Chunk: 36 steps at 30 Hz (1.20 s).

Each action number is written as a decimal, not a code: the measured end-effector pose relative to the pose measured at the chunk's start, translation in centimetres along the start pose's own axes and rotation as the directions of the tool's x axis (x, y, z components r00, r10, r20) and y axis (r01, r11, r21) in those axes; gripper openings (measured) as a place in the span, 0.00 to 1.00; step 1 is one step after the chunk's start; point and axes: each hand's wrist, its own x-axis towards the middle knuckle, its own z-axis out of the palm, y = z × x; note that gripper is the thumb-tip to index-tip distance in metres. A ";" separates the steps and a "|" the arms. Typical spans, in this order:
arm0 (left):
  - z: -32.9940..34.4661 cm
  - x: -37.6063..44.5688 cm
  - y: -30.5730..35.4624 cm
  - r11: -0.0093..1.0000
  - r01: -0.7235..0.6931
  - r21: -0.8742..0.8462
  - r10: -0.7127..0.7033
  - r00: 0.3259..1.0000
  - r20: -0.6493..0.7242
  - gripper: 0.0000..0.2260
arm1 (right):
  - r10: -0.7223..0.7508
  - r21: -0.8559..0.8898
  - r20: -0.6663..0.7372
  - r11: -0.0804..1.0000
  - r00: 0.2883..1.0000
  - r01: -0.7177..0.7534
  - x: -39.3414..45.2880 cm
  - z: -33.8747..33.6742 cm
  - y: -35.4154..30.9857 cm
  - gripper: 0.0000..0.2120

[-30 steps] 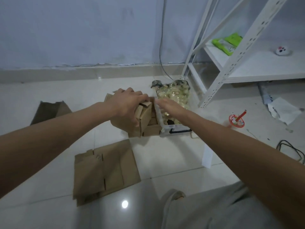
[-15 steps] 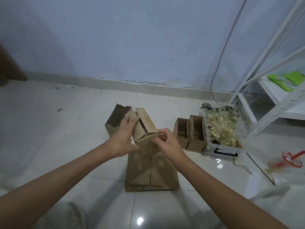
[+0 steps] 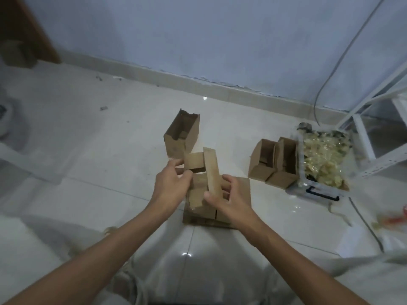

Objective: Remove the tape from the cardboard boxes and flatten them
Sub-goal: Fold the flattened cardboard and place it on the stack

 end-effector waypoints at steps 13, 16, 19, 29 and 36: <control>1.0 -2.4 -1.5 0.945 -0.254 0.208 0.257 0.966 0.012 0.14 | 0.106 0.018 -0.117 0.994 0.987 -0.104 0.0 -0.8 -0.6 0.19; 0.4 -2.0 -1.4 0.941 -0.247 0.229 0.261 0.965 -0.032 0.13 | 0.139 0.177 -0.060 0.976 0.988 -0.127 -0.5 -1.7 -0.4 0.16; 1.1 -2.8 -1.4 0.942 -0.250 0.223 0.274 0.958 -0.082 0.13 | 0.076 0.132 -0.120 0.989 0.990 -0.060 -0.8 -1.1 0.7 0.20; 0.6 -1.2 -1.9 0.987 -0.119 0.104 0.131 0.984 -0.122 0.14 | 0.047 0.313 -0.089 0.950 0.995 -0.017 -0.9 -2.1 1.7 0.14; 0.8 -1.4 -1.6 0.944 -0.208 0.255 0.215 0.977 0.001 0.12 | -0.097 -0.395 -0.294 0.918 0.951 -0.028 0.9 -2.4 2.5 0.43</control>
